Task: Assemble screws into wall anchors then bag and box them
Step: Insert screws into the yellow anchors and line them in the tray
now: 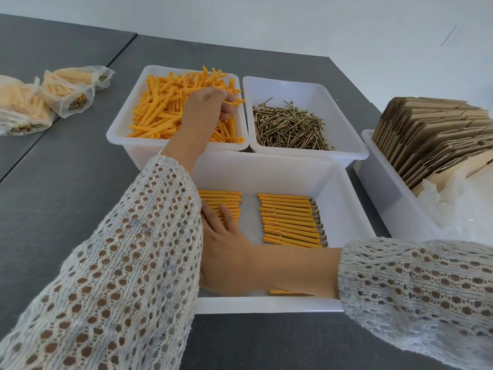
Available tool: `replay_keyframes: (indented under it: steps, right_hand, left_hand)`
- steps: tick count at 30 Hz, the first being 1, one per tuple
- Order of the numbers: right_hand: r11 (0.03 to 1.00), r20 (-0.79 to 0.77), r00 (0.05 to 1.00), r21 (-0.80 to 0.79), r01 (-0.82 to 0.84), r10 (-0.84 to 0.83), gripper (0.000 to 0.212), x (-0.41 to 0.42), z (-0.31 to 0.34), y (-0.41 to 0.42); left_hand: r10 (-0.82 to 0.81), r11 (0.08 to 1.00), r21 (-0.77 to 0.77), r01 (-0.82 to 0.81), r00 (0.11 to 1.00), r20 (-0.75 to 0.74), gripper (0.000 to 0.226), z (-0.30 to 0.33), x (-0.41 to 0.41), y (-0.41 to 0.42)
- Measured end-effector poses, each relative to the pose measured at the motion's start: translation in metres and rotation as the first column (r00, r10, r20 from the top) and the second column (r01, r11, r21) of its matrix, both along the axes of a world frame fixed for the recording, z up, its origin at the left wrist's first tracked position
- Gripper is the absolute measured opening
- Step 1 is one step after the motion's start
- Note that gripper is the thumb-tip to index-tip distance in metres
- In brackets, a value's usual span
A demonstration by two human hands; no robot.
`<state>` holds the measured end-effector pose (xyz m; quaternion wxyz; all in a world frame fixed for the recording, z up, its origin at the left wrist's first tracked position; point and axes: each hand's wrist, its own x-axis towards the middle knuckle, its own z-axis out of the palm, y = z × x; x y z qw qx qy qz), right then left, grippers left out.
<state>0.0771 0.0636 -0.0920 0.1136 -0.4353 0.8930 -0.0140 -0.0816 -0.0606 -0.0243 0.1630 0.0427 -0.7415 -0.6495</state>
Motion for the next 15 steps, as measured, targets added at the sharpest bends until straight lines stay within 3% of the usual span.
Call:
replay_keyframes:
  steps: [4,15]
  right_hand:
    - [0.999,-0.048,0.998,0.021,-0.045,0.045,0.079,0.000,-0.002,0.003]
    - [1.000,0.011,1.000,0.001,-0.025,0.025,0.082,-0.002,-0.002,0.000]
  left_hand:
    - [0.001,1.000,0.007,-0.001,1.000,0.000,0.029,0.000,0.000,0.000]
    - [0.005,1.000,-0.005,-0.005,1.000,0.005,0.029,0.000,0.001,0.001]
